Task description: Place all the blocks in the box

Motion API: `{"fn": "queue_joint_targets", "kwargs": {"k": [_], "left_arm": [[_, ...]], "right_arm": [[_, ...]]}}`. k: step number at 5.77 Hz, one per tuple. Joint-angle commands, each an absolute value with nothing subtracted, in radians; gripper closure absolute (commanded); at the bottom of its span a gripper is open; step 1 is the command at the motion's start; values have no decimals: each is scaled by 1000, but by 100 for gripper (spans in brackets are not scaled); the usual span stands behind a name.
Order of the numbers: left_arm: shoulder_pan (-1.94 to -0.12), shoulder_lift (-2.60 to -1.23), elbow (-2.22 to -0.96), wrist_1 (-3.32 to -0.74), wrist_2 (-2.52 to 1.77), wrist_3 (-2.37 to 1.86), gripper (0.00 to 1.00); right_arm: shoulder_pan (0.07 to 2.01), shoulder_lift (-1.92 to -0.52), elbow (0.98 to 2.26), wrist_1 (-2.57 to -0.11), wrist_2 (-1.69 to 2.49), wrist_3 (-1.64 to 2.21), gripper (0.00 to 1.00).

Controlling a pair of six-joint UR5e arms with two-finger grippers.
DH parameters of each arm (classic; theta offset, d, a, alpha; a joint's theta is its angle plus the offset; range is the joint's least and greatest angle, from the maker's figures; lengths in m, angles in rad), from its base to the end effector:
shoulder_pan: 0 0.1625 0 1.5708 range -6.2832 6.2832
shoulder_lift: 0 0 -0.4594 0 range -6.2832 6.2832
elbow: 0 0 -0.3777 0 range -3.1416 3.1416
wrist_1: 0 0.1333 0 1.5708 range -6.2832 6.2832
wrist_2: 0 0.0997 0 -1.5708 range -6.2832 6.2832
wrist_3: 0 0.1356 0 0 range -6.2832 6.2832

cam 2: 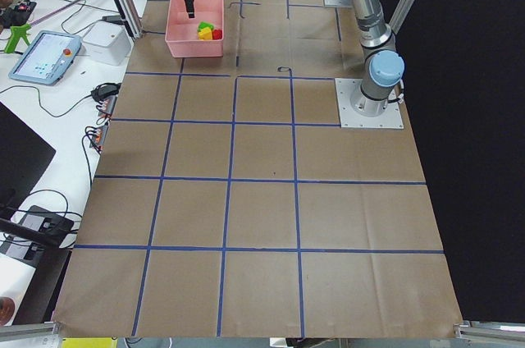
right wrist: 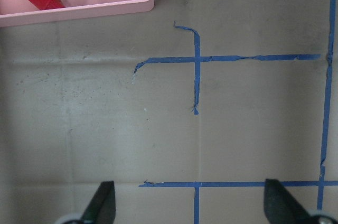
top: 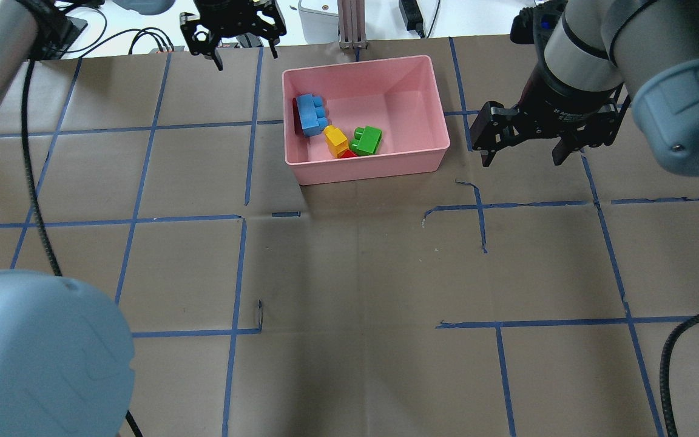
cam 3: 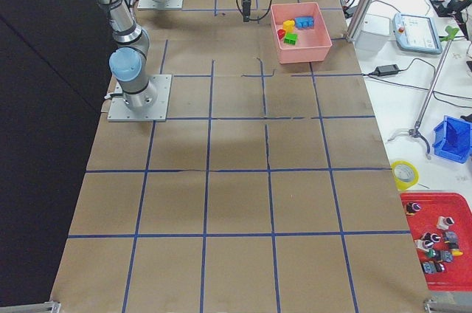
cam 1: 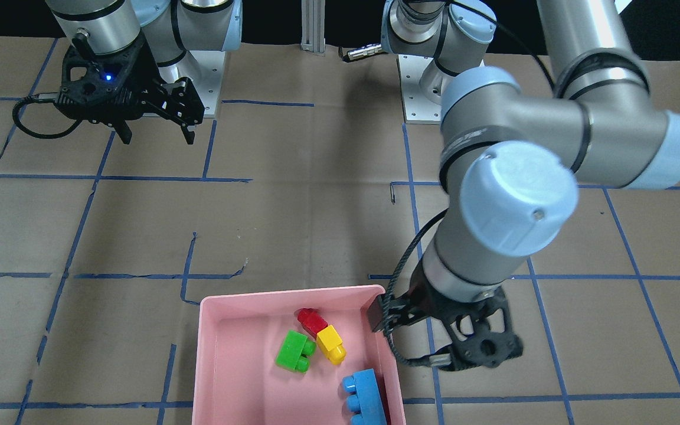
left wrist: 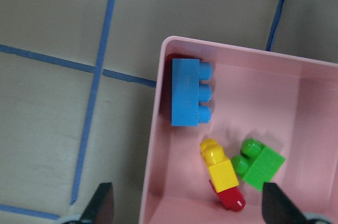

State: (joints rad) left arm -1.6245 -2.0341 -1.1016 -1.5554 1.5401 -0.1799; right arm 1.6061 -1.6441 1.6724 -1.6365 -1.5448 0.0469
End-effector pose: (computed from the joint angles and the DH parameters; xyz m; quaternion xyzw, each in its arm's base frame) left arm -0.1741 -0.6772 0.4423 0.0629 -0.9978 0.0088 0.0165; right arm 0.1526 -0.4435 0.4782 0.0056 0.9997 -0.0181 0.0138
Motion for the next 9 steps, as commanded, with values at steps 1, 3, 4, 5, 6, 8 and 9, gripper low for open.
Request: {"fn": "queue_joint_targets", "kwargs": {"k": [1, 3, 4, 5, 6, 8, 9], "left_arm": [[-1525, -1801, -1354, -1592, 1542, 42, 1], [-1505, -1633, -1526, -1577, 1542, 129, 1], [-1525, -1620, -1525, -1577, 1539, 132, 0], [-1532, -1608, -1528, -1578, 1539, 130, 0], [-1537, -1600, -1528, -1578, 1539, 127, 1], [-1537, -1597, -1535, -1578, 1542, 127, 1], [-1537, -1601, -1536, -1578, 1542, 127, 1]], "right_arm": [[1605, -1643, 1672, -1640, -1545, 51, 0], [1605, -1641, 1674, -1635, -1548, 41, 0], [1605, -1641, 1674, -1635, -1546, 40, 0], [1603, -1640, 1674, -1635, -1548, 40, 0], [1603, -1640, 1674, -1635, -1549, 40, 0], [1603, -1640, 1674, -1635, -1551, 38, 0], [1603, -1640, 1674, -1635, -1551, 38, 0]]}}
